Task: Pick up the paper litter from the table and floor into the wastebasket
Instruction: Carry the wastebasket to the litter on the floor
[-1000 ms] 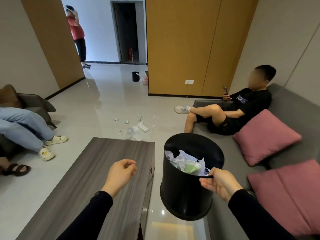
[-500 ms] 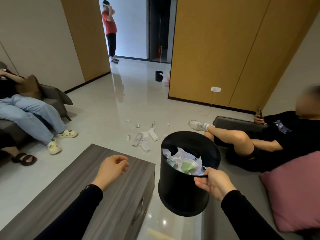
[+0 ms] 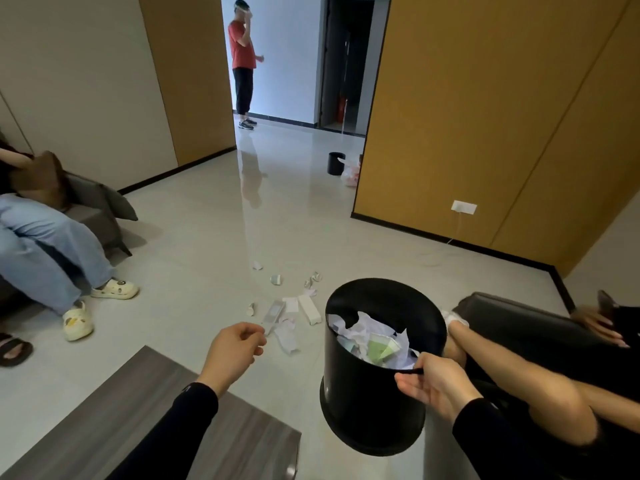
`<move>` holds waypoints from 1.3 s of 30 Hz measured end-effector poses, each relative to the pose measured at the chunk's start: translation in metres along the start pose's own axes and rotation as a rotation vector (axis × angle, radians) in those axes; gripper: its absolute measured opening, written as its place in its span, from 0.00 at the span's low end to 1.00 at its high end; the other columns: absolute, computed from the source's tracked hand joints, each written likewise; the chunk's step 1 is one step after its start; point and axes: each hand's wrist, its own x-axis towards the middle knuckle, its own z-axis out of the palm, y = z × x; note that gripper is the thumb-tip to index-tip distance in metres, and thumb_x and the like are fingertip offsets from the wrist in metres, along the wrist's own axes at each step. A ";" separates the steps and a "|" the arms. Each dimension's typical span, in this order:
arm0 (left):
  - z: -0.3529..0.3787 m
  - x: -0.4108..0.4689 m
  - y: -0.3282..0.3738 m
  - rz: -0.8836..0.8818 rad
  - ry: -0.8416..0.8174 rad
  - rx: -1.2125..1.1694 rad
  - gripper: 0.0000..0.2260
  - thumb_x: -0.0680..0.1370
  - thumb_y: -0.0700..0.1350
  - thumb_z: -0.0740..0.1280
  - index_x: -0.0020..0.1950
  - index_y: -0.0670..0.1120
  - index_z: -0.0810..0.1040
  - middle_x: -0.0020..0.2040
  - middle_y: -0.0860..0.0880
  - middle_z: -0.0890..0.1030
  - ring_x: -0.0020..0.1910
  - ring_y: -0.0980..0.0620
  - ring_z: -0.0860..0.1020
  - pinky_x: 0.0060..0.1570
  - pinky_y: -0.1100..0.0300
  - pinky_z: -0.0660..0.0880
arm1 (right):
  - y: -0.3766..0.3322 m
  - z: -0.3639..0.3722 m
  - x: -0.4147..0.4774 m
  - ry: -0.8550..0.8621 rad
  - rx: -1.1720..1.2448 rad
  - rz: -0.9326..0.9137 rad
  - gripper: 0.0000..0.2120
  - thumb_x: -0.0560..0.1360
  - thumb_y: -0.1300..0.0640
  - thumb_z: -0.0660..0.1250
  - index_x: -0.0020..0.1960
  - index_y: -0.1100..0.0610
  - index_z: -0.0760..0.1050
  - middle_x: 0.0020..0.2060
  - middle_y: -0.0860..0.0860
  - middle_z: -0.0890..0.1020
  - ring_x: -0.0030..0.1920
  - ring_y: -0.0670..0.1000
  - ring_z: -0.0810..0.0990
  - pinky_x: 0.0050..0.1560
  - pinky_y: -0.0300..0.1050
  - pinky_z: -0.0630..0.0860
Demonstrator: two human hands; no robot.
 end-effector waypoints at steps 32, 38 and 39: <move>-0.032 0.346 0.059 -0.268 0.568 -0.108 0.06 0.74 0.39 0.64 0.45 0.45 0.80 0.42 0.44 0.83 0.39 0.50 0.80 0.36 0.60 0.75 | -0.278 0.340 0.341 -0.518 -0.380 0.067 0.10 0.76 0.70 0.51 0.39 0.62 0.66 0.35 0.63 0.78 0.19 0.53 0.80 0.18 0.40 0.76; -0.124 0.430 0.043 -0.301 0.583 -0.146 0.06 0.74 0.38 0.64 0.43 0.46 0.79 0.43 0.43 0.83 0.38 0.50 0.80 0.37 0.59 0.74 | -0.275 0.471 0.367 -0.542 -0.405 0.104 0.09 0.77 0.70 0.52 0.42 0.64 0.68 0.26 0.62 0.80 0.17 0.52 0.79 0.17 0.40 0.76; -0.141 0.442 0.044 -0.307 0.579 -0.147 0.06 0.74 0.38 0.64 0.43 0.46 0.79 0.43 0.43 0.83 0.38 0.50 0.80 0.37 0.59 0.74 | -0.276 0.493 0.367 -0.541 -0.409 0.104 0.07 0.77 0.69 0.52 0.45 0.65 0.68 0.29 0.63 0.80 0.17 0.52 0.79 0.17 0.40 0.76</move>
